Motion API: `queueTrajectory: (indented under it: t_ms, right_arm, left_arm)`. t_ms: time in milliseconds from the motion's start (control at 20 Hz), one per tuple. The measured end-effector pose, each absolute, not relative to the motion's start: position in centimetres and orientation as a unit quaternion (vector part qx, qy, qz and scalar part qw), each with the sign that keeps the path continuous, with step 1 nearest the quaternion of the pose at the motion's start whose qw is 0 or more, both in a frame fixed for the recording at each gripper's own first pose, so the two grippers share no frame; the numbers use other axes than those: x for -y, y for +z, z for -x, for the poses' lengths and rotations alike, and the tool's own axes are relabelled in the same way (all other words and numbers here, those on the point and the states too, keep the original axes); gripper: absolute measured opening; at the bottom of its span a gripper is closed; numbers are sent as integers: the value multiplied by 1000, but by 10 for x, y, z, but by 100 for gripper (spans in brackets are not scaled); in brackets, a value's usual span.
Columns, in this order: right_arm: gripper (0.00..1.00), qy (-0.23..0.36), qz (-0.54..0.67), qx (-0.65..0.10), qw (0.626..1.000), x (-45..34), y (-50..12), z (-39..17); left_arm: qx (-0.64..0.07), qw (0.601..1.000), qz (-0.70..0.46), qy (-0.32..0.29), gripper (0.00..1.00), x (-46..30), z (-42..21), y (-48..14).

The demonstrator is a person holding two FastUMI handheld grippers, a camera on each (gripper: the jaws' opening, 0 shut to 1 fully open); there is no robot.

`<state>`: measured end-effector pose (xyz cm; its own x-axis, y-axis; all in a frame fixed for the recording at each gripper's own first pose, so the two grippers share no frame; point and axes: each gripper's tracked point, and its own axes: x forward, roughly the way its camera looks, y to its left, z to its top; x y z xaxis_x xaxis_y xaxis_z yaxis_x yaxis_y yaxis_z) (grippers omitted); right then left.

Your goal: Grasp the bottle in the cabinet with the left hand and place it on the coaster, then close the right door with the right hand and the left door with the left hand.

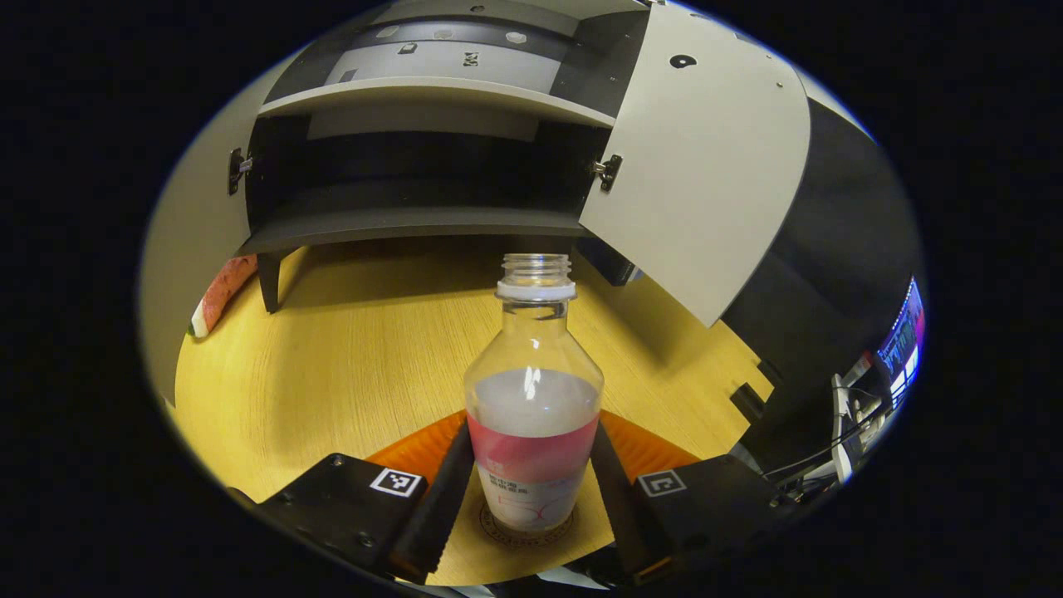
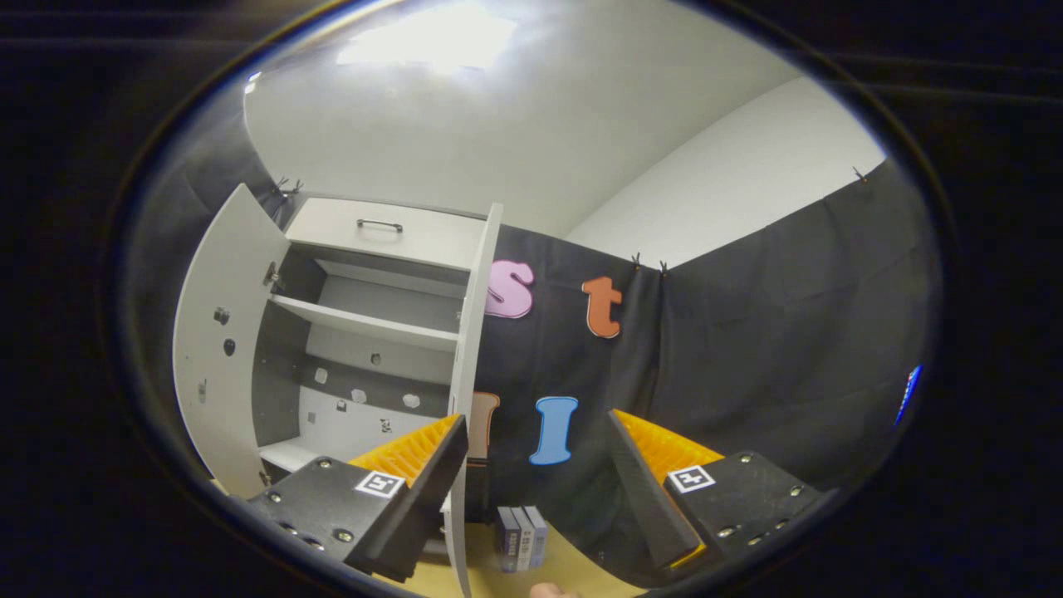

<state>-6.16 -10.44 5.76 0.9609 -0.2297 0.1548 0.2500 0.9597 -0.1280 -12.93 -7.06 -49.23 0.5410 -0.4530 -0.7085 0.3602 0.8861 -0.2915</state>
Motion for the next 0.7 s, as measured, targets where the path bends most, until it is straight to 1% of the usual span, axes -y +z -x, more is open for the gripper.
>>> queueTrajectory:
  t_ms: [50, 100, 150, 200, 350, 400, 450, 500, 550, 600, 650, 700]
  right_arm:
    - [96, -121, 77, 69, 987, 105, 58, 62]
    - [99, -121, 81, 69, 987, 105, 58, 63]
    - [99, -121, 86, 68, 987, 105, 59, 64]
    - [96, -120, 90, 70, 986, 104, 60, 65]
    - [96, -119, 96, 73, 986, 103, 62, 65]
    - [96, -117, 96, 73, 986, 103, 62, 64]
    - [99, -116, 96, 73, 986, 102, 62, 64]
    - [96, -115, 95, 73, 986, 102, 61, 62]
    - [96, -112, 94, 73, 987, 100, 61, 61]
    - [99, -110, 92, 73, 987, 98, 60, 60]
    - [99, -107, 91, 73, 987, 97, 60, 58]
    - [99, -105, 89, 73, 988, 95, 58, 56]
  left_arm:
    - [-418, 877, 50, -233, 82, 72, 130, -495]
    - [-417, 877, 46, -233, 82, 74, 131, -498]
    - [-415, 878, 43, -233, 80, 75, 133, -501]
    - [-412, 880, 41, -232, 80, 76, 133, -502]
    - [-400, 887, 37, -227, 80, 77, 133, -504]
    - [-391, 891, 36, -226, 82, 78, 132, -503]
    - [-392, 891, 32, -227, 80, 79, 134, -503]
    - [-390, 892, 27, -228, 82, 79, 138, -503]
    - [-388, 892, 23, -229, 80, 78, 140, -502]
    - [-390, 892, 20, -230, 82, 77, 144, -502]
    - [-389, 892, 18, -229, 80, 76, 147, -501]
    - [-390, 892, 17, -228, 80, 74, 150, -500]
